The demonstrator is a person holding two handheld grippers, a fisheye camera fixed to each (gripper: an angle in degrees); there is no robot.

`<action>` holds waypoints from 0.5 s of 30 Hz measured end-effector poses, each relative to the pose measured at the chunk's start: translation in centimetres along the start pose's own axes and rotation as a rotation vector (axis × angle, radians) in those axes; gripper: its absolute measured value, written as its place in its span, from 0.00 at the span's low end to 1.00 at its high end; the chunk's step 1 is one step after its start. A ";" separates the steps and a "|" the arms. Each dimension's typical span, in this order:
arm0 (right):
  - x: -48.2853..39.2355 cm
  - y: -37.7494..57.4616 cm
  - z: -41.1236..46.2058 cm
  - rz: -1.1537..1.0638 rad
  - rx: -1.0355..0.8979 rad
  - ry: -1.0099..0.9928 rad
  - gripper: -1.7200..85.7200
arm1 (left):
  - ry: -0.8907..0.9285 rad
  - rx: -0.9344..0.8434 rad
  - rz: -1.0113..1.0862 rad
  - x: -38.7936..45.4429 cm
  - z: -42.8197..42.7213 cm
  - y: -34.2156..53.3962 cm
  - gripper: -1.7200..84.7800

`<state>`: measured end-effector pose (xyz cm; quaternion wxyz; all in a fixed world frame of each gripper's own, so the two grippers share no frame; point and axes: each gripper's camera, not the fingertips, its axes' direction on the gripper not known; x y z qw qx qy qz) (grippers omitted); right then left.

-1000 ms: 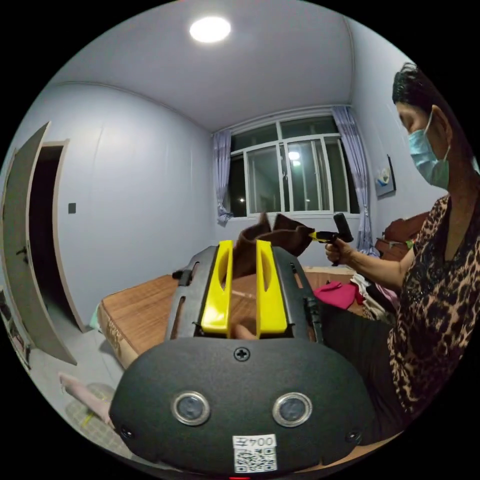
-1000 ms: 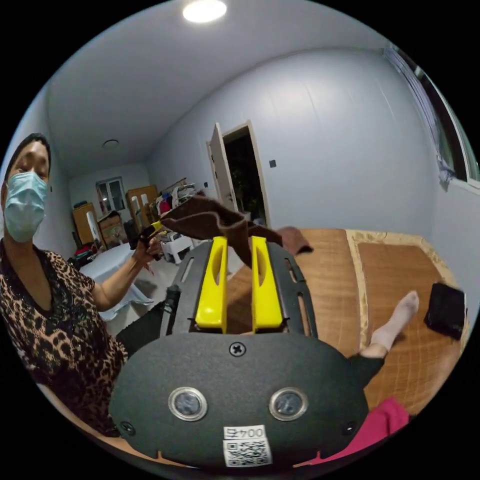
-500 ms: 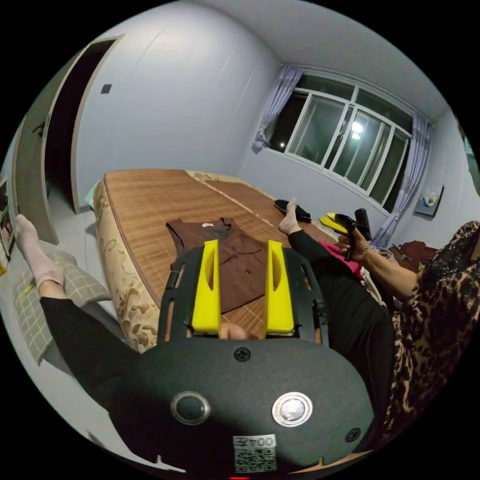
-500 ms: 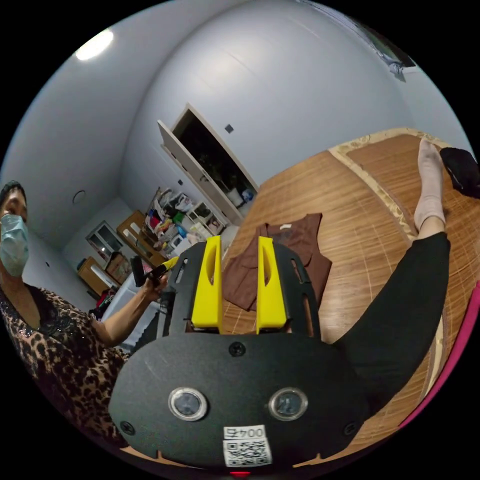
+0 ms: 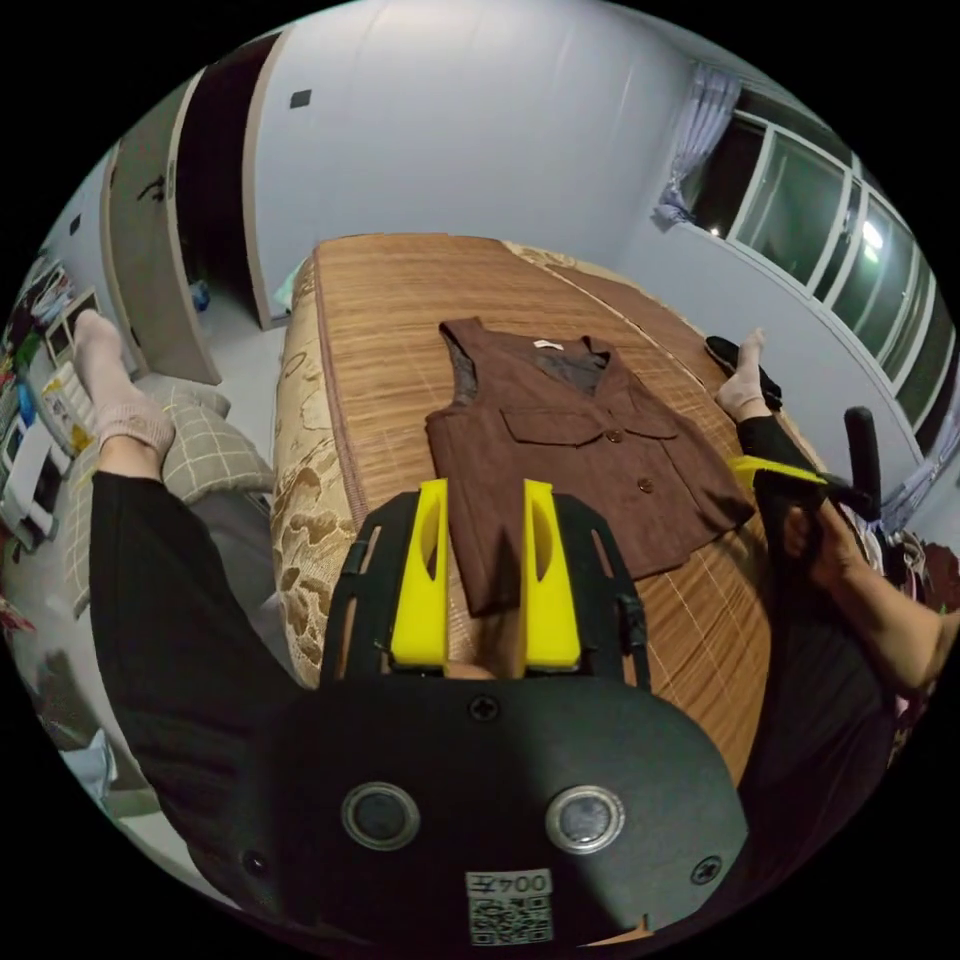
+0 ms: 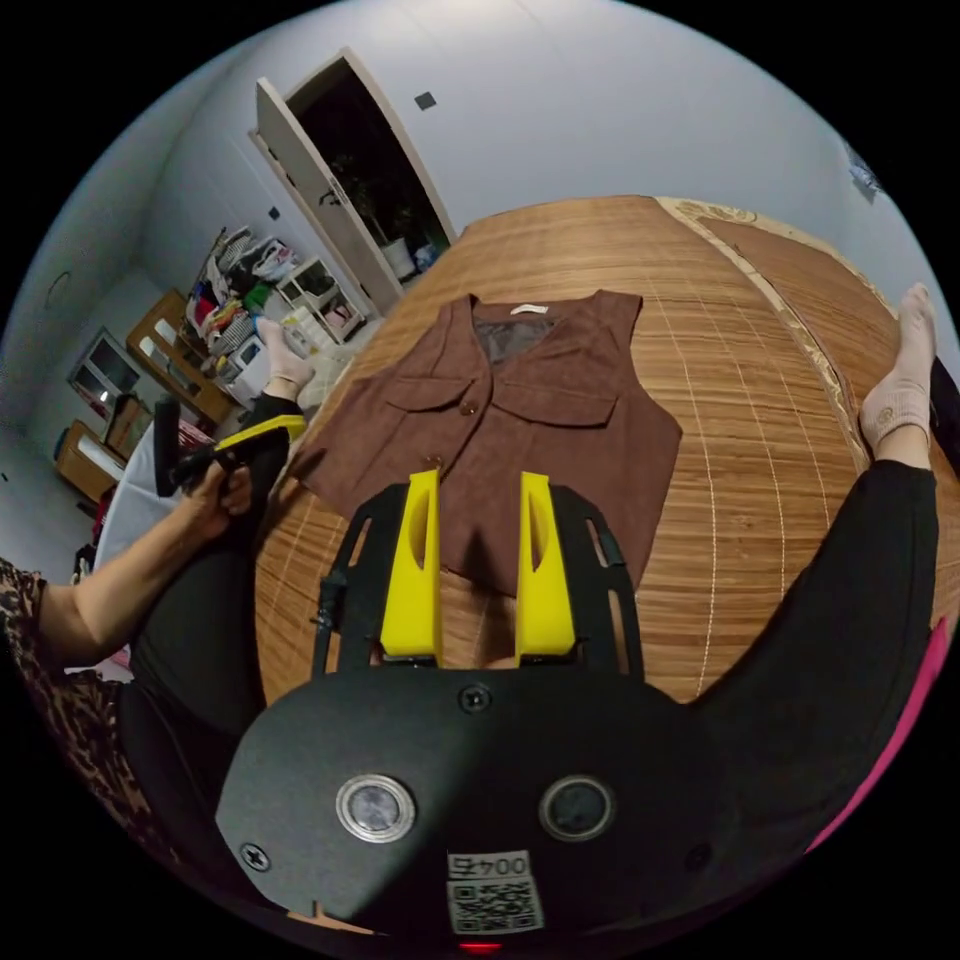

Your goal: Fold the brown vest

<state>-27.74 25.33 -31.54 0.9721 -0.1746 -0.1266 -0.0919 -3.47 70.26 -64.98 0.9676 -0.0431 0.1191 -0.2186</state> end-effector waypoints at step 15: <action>-1.4 -3.1 8.3 -0.057 -0.045 0.090 0.16 | -0.046 -0.069 -0.067 -3.4 5.8 -2.6 0.14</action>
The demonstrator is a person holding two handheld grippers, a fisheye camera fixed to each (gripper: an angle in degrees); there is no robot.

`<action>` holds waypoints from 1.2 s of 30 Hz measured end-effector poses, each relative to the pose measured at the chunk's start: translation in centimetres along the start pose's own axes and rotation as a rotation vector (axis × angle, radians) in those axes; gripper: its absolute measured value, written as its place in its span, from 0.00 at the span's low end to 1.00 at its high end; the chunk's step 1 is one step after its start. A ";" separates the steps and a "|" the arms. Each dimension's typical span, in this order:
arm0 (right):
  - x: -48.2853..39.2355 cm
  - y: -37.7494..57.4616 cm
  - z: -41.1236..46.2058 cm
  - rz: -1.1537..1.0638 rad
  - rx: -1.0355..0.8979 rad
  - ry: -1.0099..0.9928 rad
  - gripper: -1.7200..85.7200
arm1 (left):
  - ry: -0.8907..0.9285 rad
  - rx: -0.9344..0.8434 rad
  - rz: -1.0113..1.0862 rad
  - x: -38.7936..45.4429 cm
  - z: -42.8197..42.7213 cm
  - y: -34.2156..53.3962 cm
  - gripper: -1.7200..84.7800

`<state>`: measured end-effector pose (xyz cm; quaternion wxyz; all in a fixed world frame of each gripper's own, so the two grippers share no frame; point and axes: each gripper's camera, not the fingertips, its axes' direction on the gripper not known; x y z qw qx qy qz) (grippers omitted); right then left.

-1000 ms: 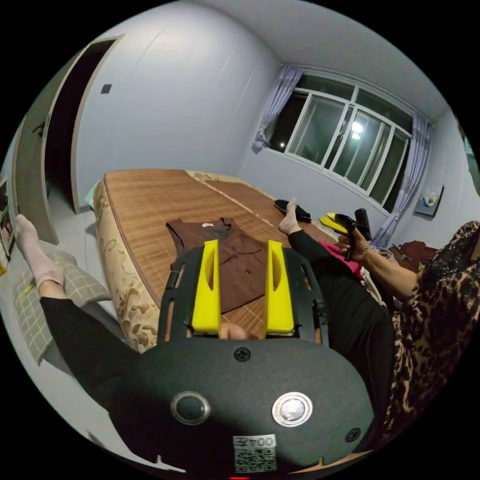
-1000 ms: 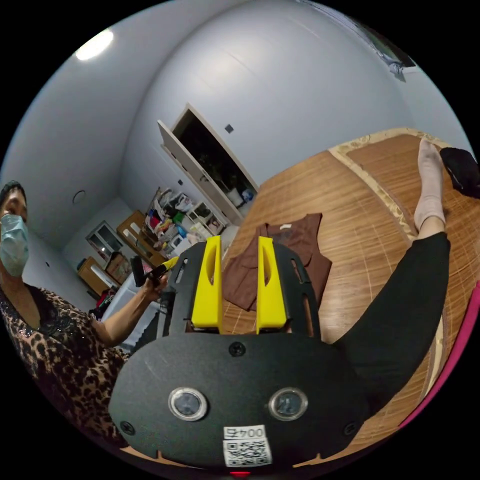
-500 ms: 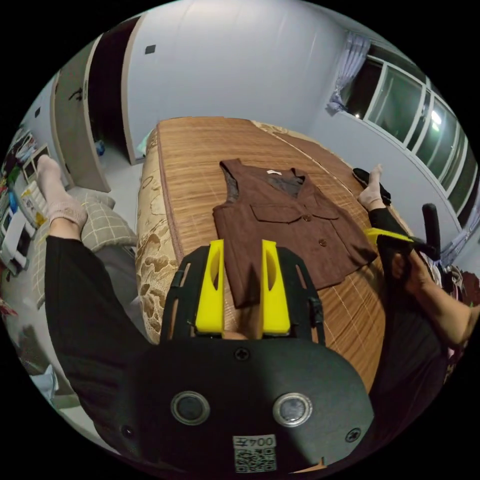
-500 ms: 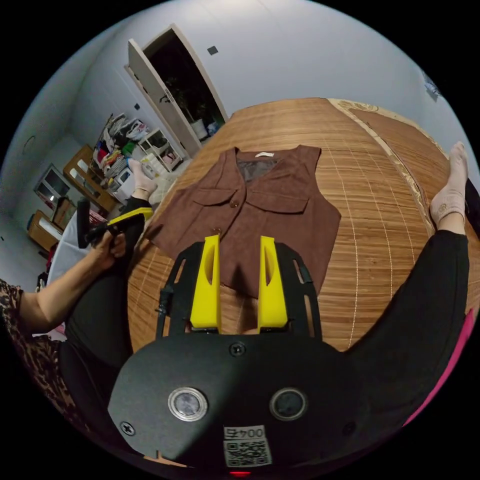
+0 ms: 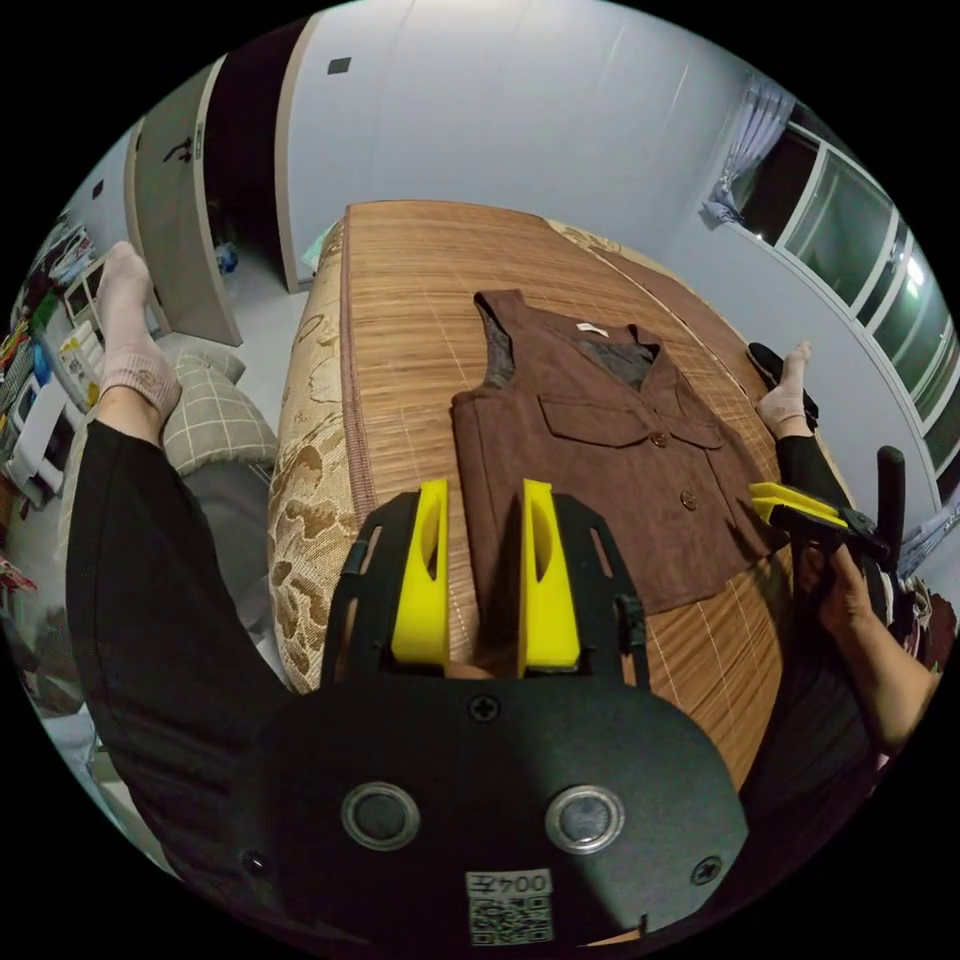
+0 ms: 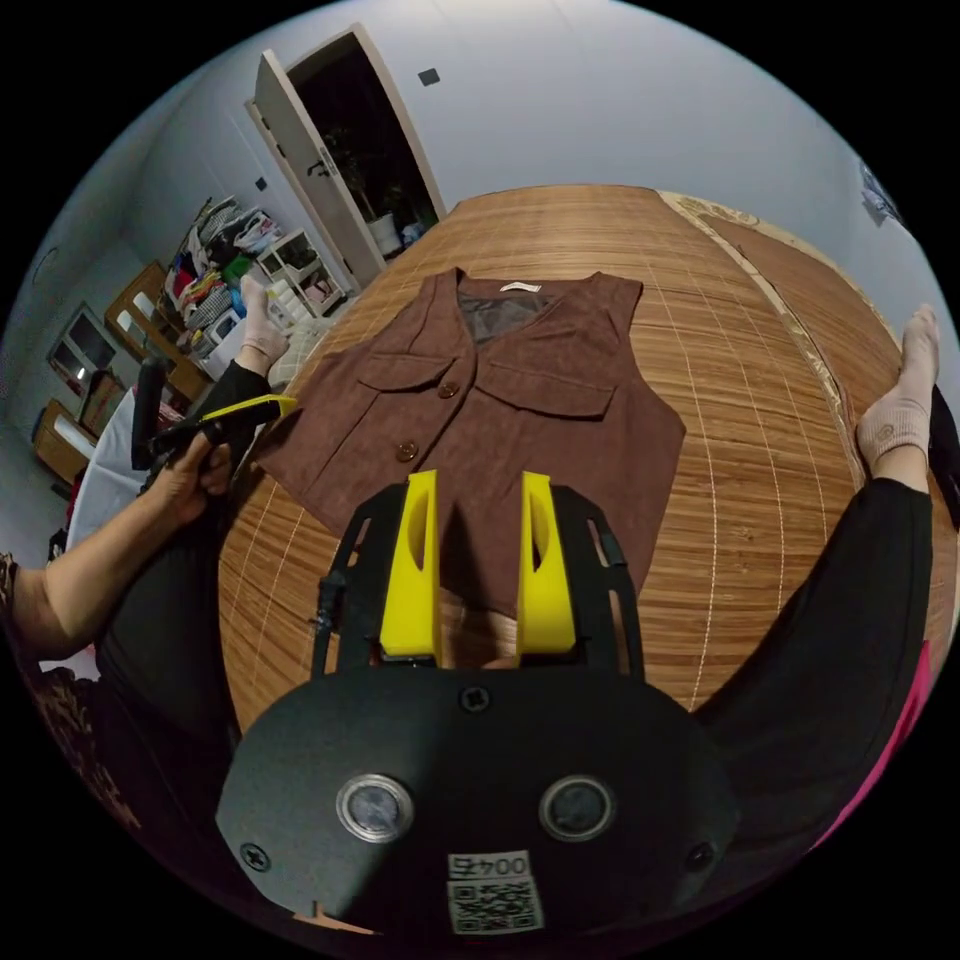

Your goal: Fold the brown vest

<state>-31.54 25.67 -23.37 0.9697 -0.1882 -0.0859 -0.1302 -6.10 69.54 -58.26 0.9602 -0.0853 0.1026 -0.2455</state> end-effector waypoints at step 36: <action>14.8 0.4 1.5 0.487 -0.034 -0.169 0.17 | 0.191 0.023 -0.285 -13.6 3.3 -2.5 0.07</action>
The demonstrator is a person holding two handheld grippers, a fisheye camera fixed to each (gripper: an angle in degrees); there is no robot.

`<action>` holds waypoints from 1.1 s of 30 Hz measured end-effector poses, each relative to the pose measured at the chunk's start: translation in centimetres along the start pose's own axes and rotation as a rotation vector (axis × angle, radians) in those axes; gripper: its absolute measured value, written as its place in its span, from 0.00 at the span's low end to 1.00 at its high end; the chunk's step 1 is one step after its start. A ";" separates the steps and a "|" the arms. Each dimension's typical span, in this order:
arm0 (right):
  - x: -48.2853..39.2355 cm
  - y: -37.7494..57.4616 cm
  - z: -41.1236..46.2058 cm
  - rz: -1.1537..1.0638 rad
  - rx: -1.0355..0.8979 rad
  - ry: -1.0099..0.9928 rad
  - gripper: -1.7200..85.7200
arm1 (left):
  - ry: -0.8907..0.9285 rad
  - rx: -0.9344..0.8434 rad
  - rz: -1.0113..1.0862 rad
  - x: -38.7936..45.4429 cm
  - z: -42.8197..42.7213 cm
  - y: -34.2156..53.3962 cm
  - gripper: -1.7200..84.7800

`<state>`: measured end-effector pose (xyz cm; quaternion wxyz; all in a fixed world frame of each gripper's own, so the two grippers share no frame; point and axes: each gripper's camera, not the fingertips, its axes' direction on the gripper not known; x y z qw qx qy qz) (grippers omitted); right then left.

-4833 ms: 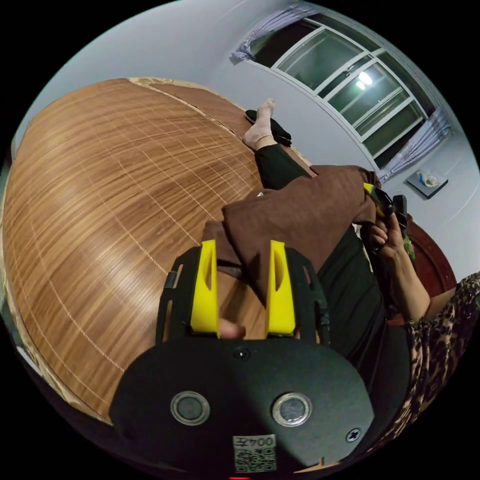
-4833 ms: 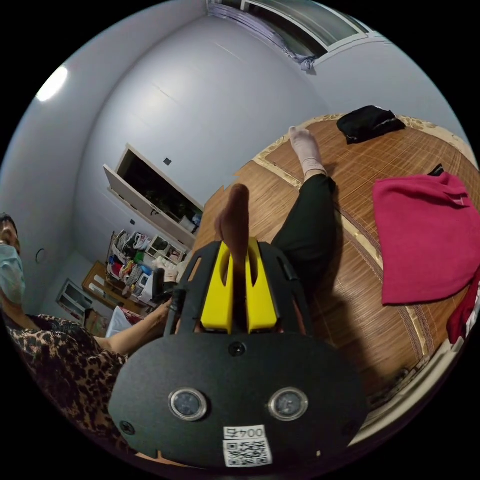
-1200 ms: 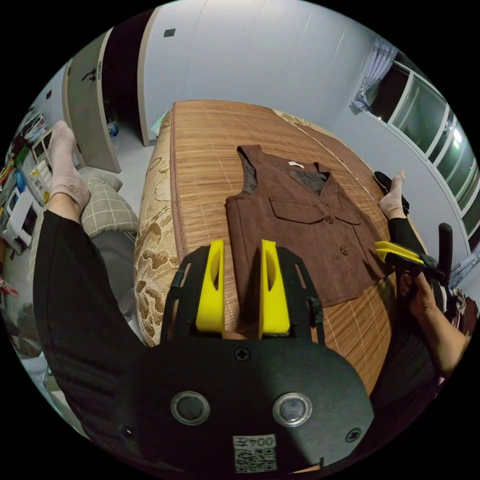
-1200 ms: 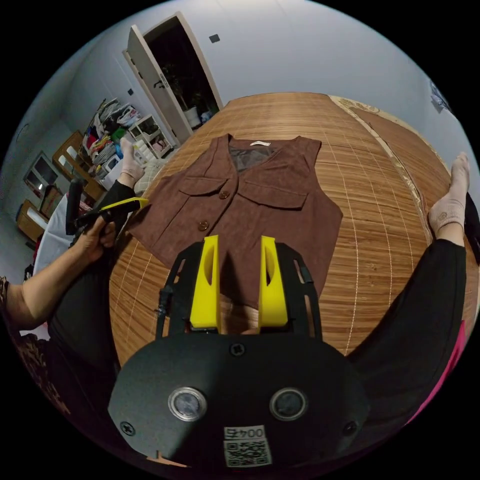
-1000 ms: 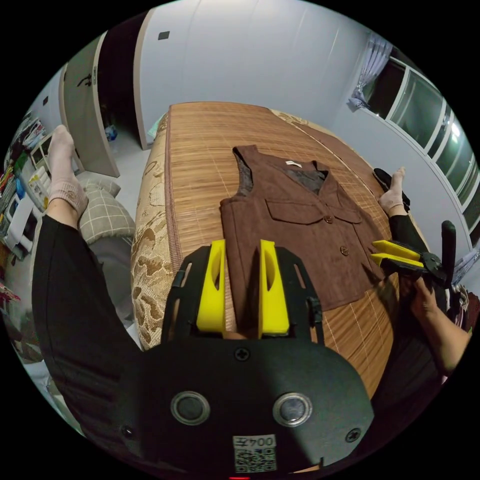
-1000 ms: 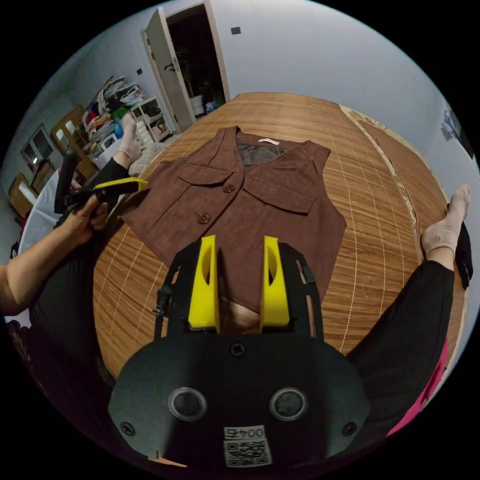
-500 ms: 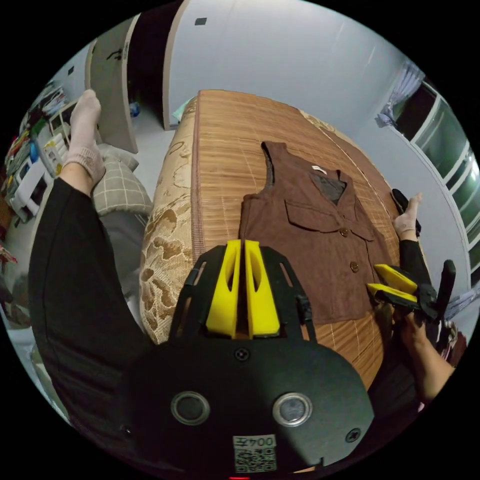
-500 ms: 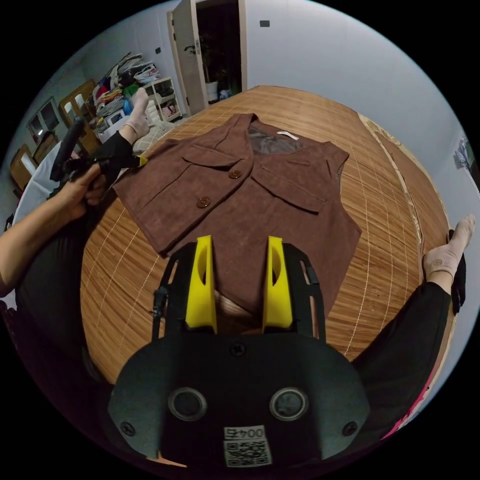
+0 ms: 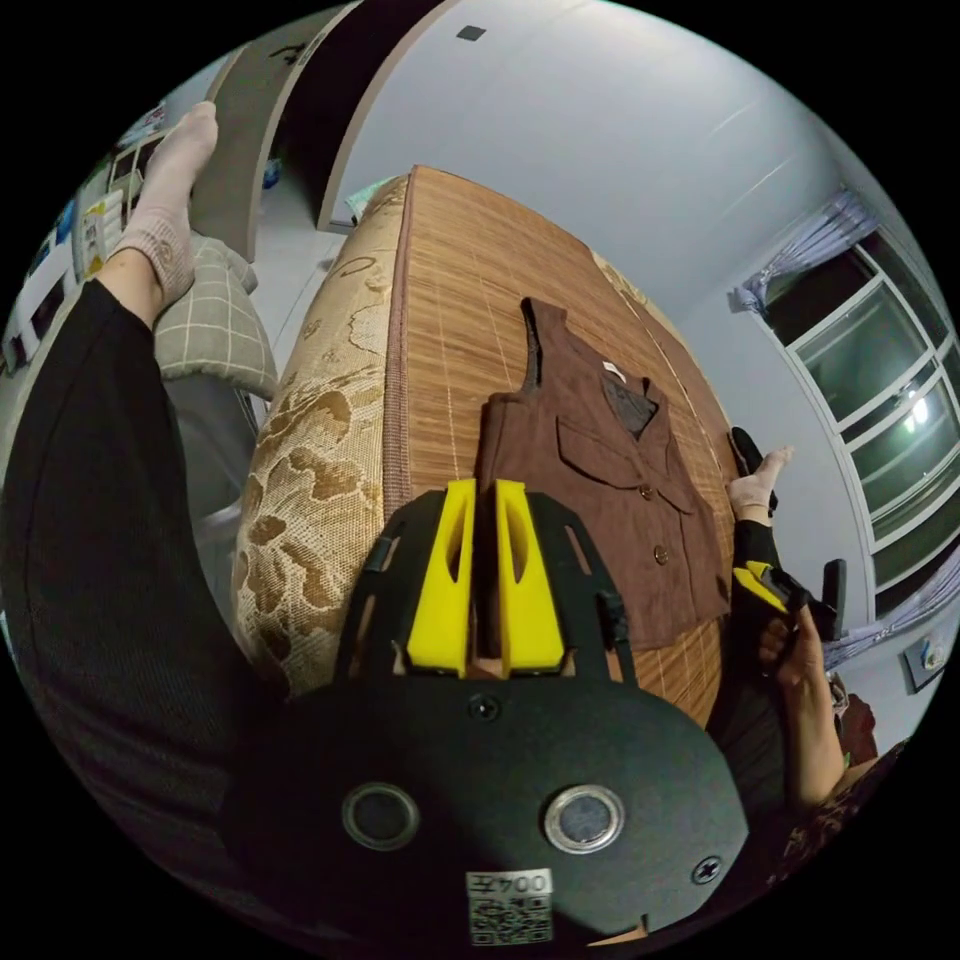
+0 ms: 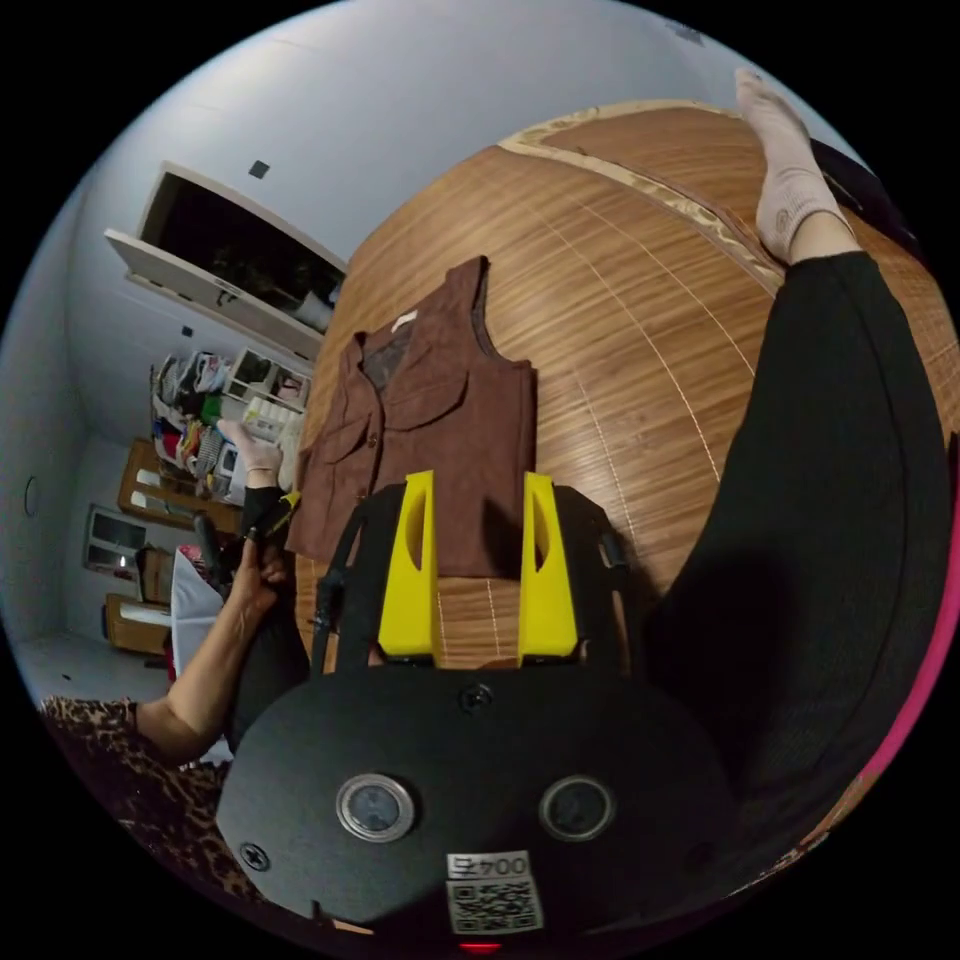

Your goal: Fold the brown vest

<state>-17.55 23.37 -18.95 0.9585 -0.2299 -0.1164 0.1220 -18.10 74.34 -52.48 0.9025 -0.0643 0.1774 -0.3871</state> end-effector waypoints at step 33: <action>-3.9 2.9 -2.2 -0.199 -0.396 0.173 0.10 | -0.028 -0.333 0.166 5.7 -5.4 1.4 0.10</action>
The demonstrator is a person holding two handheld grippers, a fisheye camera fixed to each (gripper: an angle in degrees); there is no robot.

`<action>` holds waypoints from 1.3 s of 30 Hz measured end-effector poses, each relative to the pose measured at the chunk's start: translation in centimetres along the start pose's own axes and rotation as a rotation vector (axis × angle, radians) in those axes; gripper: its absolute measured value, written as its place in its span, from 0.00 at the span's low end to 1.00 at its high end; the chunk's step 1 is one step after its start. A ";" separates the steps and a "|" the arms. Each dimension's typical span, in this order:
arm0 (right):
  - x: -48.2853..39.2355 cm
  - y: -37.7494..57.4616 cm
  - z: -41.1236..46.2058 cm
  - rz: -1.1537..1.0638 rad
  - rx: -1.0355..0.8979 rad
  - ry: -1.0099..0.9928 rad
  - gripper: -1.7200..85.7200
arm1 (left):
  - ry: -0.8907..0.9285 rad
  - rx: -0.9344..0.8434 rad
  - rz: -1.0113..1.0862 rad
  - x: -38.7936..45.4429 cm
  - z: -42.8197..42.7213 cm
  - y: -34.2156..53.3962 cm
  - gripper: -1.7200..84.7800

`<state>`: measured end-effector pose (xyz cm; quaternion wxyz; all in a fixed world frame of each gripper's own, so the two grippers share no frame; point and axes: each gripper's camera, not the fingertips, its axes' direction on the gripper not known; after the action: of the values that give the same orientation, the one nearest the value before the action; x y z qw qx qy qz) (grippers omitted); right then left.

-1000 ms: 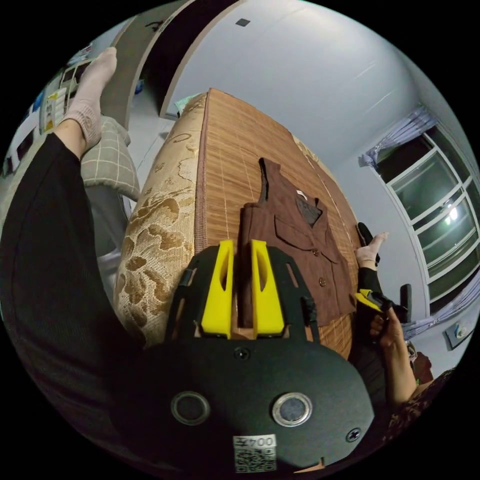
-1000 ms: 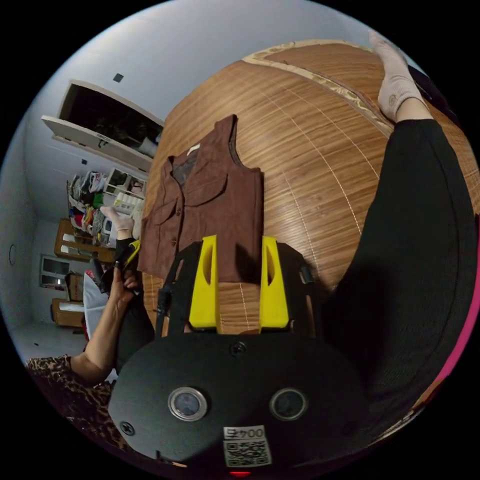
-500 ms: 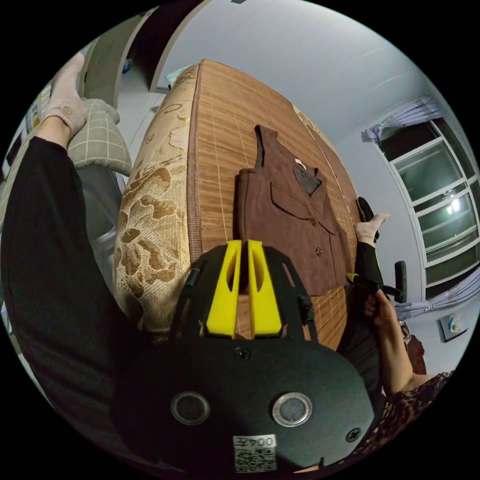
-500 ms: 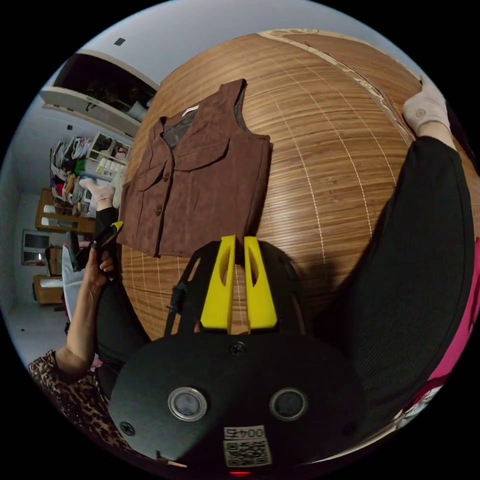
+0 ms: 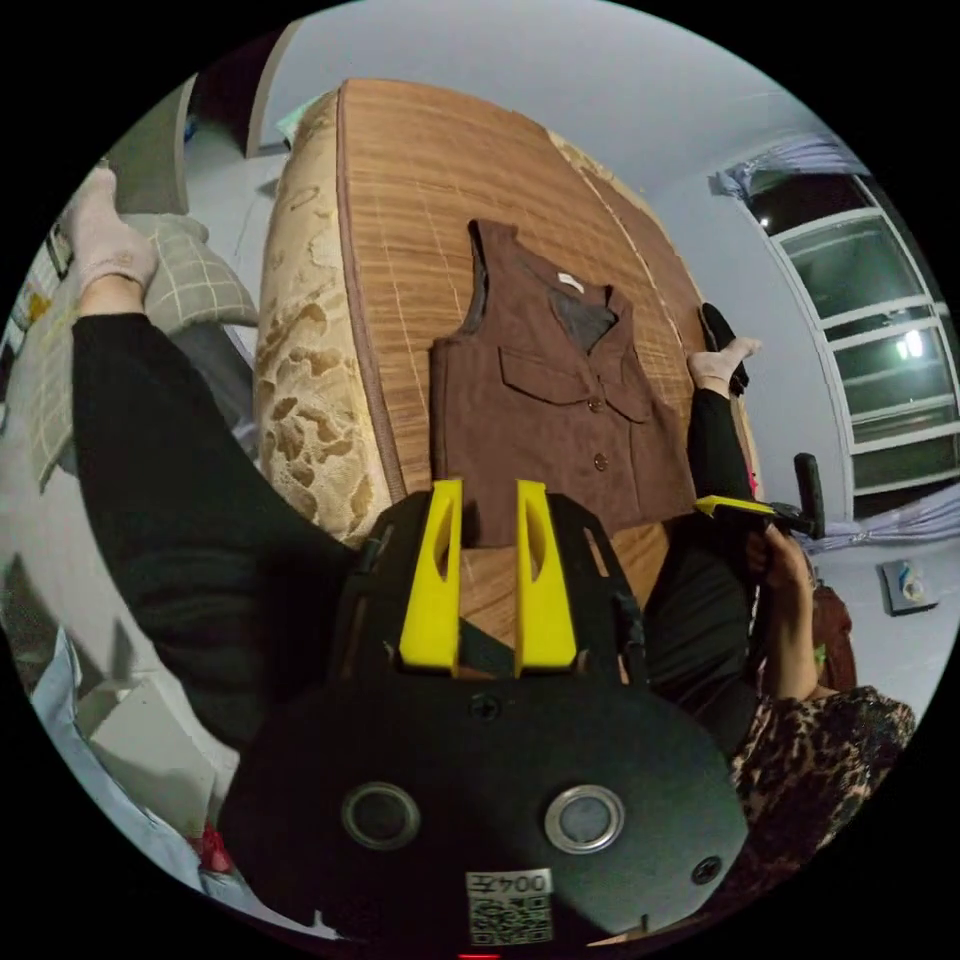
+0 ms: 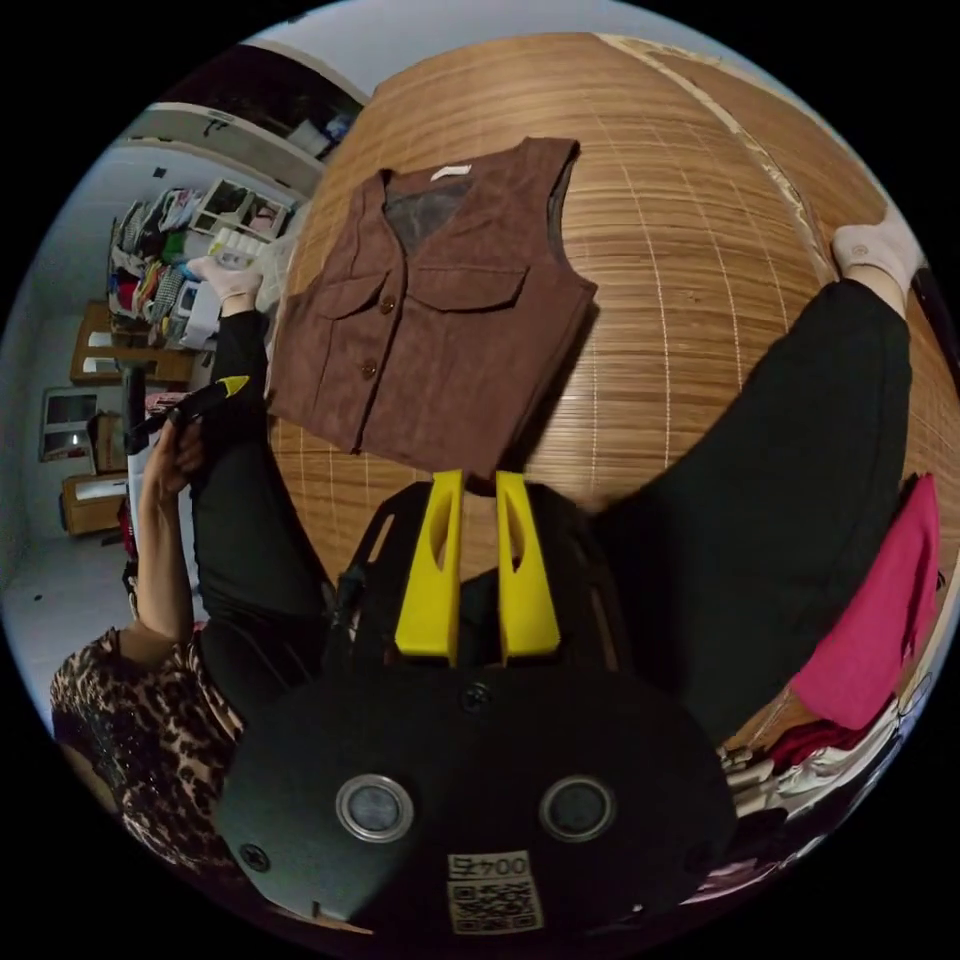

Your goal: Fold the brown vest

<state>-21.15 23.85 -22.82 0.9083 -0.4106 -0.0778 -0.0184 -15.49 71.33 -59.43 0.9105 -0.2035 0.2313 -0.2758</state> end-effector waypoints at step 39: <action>-3.1 -14.8 5.4 -0.224 0.418 0.138 0.14 | -0.344 0.192 0.495 20.6 18.0 -18.4 0.16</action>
<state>-26.37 17.96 -8.81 0.9689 -0.2006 -0.0627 -0.1304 1.83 49.38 -42.09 0.9908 -0.0979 0.0893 -0.0280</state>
